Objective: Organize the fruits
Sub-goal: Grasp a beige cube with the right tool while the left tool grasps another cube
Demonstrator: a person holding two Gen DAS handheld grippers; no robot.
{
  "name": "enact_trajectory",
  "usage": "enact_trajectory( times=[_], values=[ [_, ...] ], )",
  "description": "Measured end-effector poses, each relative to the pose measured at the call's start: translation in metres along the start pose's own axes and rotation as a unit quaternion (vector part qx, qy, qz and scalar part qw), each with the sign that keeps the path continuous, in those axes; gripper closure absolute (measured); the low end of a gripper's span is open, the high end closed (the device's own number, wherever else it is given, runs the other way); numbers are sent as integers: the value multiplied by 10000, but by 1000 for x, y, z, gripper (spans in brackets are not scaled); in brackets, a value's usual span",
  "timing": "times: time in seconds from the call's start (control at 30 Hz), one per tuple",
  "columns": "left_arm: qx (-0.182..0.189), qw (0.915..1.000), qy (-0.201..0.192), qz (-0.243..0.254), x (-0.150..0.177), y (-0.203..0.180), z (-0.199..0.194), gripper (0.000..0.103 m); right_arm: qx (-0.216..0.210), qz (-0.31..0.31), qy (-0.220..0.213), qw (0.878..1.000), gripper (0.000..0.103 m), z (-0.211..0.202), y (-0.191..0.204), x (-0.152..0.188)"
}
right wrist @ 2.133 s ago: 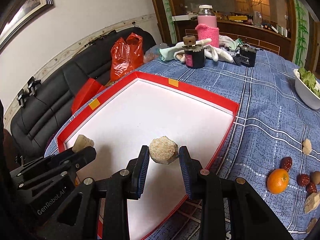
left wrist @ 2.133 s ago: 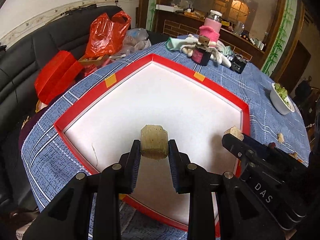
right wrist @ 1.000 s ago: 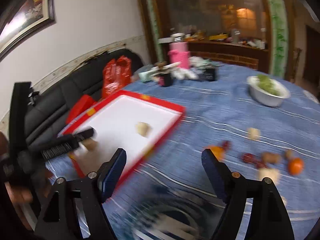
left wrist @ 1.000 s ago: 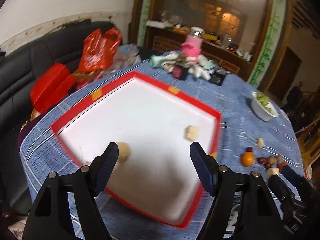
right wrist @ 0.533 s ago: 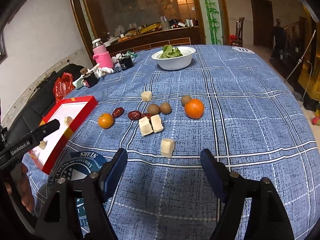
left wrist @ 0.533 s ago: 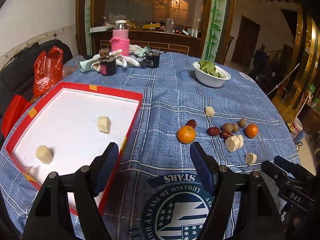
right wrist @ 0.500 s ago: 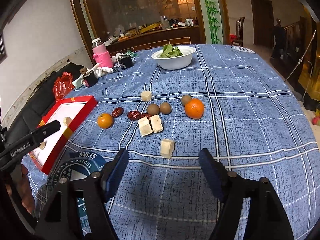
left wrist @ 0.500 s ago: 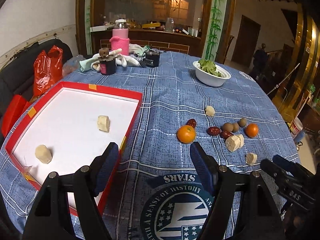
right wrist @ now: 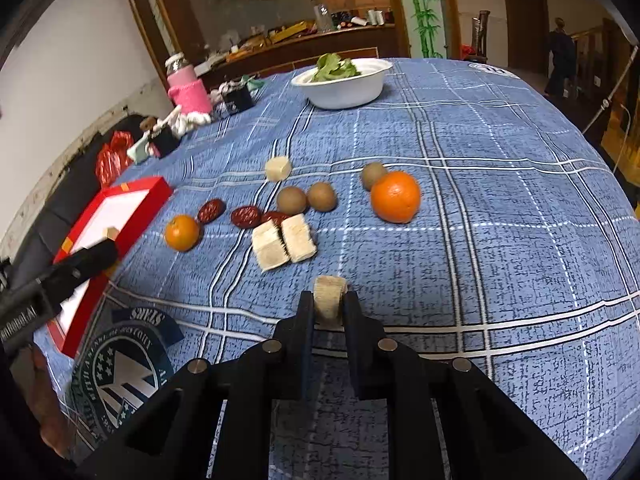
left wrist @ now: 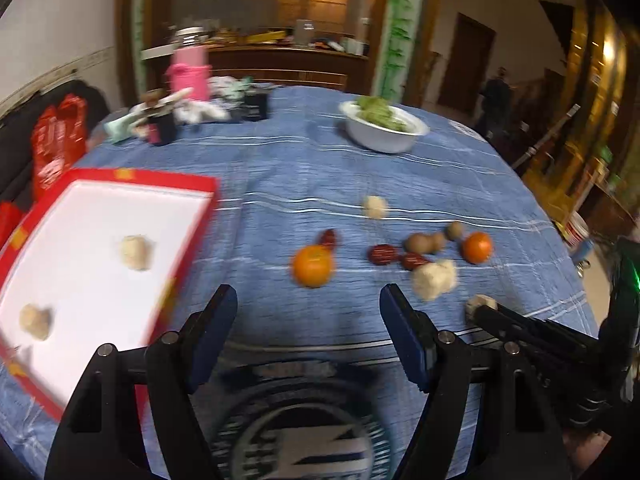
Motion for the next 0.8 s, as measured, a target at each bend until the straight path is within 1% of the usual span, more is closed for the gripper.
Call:
enact_trajectory(
  times=[0.1,0.27,0.37,0.43,0.5,0.57,0.6,0.63,0.67,0.7,0.77,0.8],
  values=[
    [328,9990,97,291,-1,-31,14,30,-114,168,-176,9996,88,-5,-8,-3],
    [494,9956,392,698,-1,-63,40,30,-180,440,-385,9981,87,-12,-19,-8],
    [480,9948,571,696,-3,-68,53,30,-193,577,-460,9971,87,-15,-26,-10],
    [505,9936,657,773,-2,-71,60,31,-309,660,-515,9960,87,-18,-28,-11],
    [502,9926,718,839,2,-73,65,34,-337,693,-559,9955,87,-20,-29,-12],
    [487,9925,739,845,3,-73,69,39,-382,743,-579,9948,87,-21,-31,-13],
    [567,9923,752,799,2,-73,71,40,-399,759,-585,9946,87,-21,-31,-13],
    [595,9924,734,782,2,-73,70,44,-421,770,-587,9944,87,-22,-32,-13],
    [614,9925,687,804,2,-75,68,53,-444,779,-593,9942,87,-22,-31,-13],
    [618,9924,595,885,1,-78,66,59,-458,782,-598,9941,87,-22,-31,-13],
    [727,9907,585,987,2,-83,63,79,-478,789,-596,9940,87,-22,-31,-13],
    [726,9904,584,1019,2,-85,63,79,-489,796,-594,9939,87,-22,-31,-13]
  ],
)
Point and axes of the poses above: each gripper's, at about its wrist camera, not at the fingertips, and z roughly the way its jaws point, y to its left, x to its underside, the point moved 2 cm from there along z, roughly the way its jaws point, and after that the axes turned 2 degrees about -z, right-handed, at the moved point
